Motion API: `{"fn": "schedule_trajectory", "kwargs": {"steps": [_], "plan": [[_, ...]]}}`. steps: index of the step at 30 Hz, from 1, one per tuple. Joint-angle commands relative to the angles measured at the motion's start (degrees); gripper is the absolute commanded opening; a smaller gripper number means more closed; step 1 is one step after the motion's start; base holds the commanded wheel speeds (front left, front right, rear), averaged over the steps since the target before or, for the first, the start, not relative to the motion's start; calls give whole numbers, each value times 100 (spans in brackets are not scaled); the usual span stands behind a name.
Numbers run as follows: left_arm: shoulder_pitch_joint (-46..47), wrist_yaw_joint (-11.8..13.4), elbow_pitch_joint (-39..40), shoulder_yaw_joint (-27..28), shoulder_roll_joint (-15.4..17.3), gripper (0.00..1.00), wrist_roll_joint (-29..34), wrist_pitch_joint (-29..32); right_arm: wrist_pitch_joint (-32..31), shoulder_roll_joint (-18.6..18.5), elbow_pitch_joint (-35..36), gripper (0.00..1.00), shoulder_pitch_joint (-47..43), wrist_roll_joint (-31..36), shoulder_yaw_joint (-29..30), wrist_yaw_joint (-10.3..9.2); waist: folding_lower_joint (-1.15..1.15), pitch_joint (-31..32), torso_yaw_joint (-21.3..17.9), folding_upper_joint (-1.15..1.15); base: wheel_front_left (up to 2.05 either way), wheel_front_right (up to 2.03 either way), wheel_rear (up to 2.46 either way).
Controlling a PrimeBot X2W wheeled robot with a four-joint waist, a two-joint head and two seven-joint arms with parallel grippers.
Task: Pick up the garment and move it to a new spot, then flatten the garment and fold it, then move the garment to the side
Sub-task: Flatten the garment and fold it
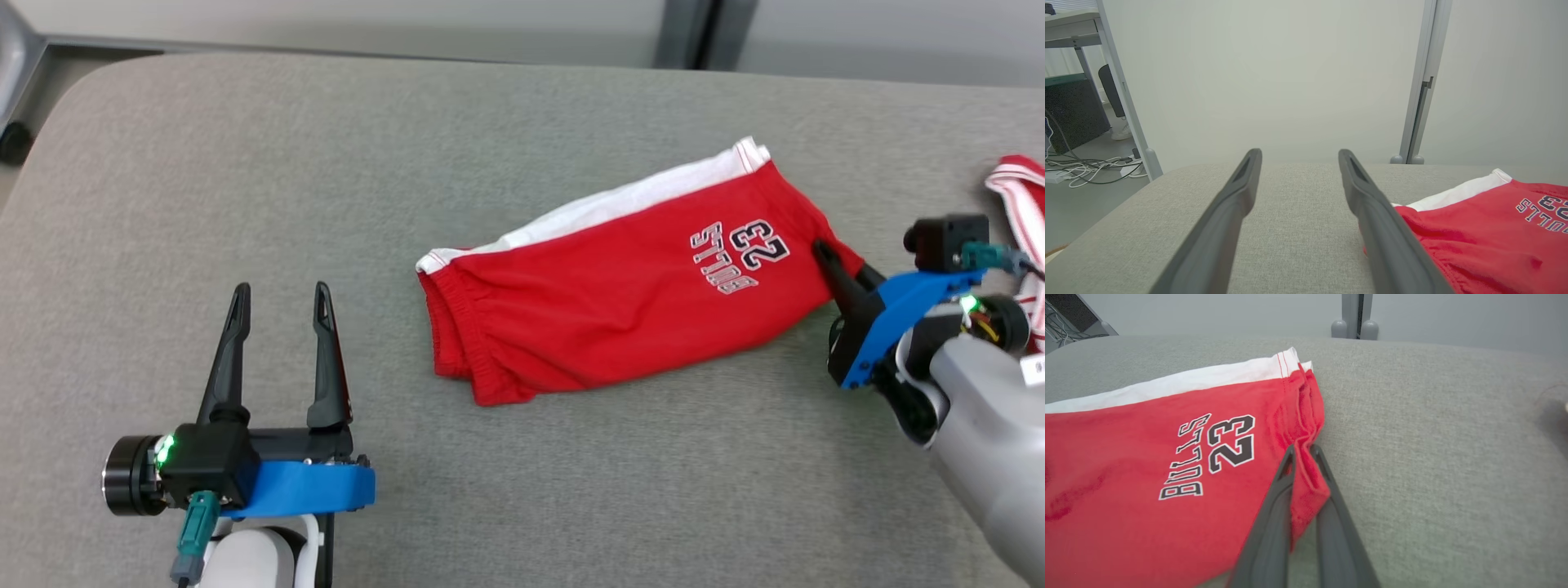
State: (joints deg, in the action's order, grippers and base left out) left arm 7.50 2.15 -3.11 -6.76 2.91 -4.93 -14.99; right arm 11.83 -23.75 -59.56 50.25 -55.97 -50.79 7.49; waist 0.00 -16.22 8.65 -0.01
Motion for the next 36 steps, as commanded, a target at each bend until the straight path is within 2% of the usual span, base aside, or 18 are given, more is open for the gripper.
{"fn": "schedule_trajectory", "kwargs": {"steps": [1, 6, 10, 17, 22, 27, 36], "plan": [[-69, -4, -6, 14, -3, 100, 58, -24, 99, -41, 66, 0, -201, -98, 37, 1, 0, 185, -205, 1, 0, 0, 0], [-233, -33, 7, 136, -2, 100, 133, -24, 289, -18, 356, 0, -725, -336, 156, 1, 0, 385, -478, 1, 0, 0, 0], [-359, -51, 43, 206, -2, 100, 176, -24, 339, -44, 603, 0, -1130, -455, 482, 1, 0, 496, -654, 1, 0, 0, 0], [-432, -109, 41, 250, -1, 100, 221, -24, 336, -212, 1052, 0, -1904, -46, 1509, 1, 0, 571, -801, 1, 0, 0, 0], [-447, -123, 25, 207, -2, 100, 222, -24, 335, -221, 1125, 0, -2322, 242, 1959, 1, 0, 622, -780, 1, 0, 0, 0], [-509, -144, -3, 222, -2, 100, 210, -24, 335, -7, 1326, 0, -2389, 578, 2324, 2, 0, 698, -784, 1, 0, 0, 0], [-511, -173, -30, 160, -3, 100, 194, -24, 335, 452, 1784, 0, -1897, 990, 2348, 2, 0, 795, -727, 1, 0, 0, 0]]}}
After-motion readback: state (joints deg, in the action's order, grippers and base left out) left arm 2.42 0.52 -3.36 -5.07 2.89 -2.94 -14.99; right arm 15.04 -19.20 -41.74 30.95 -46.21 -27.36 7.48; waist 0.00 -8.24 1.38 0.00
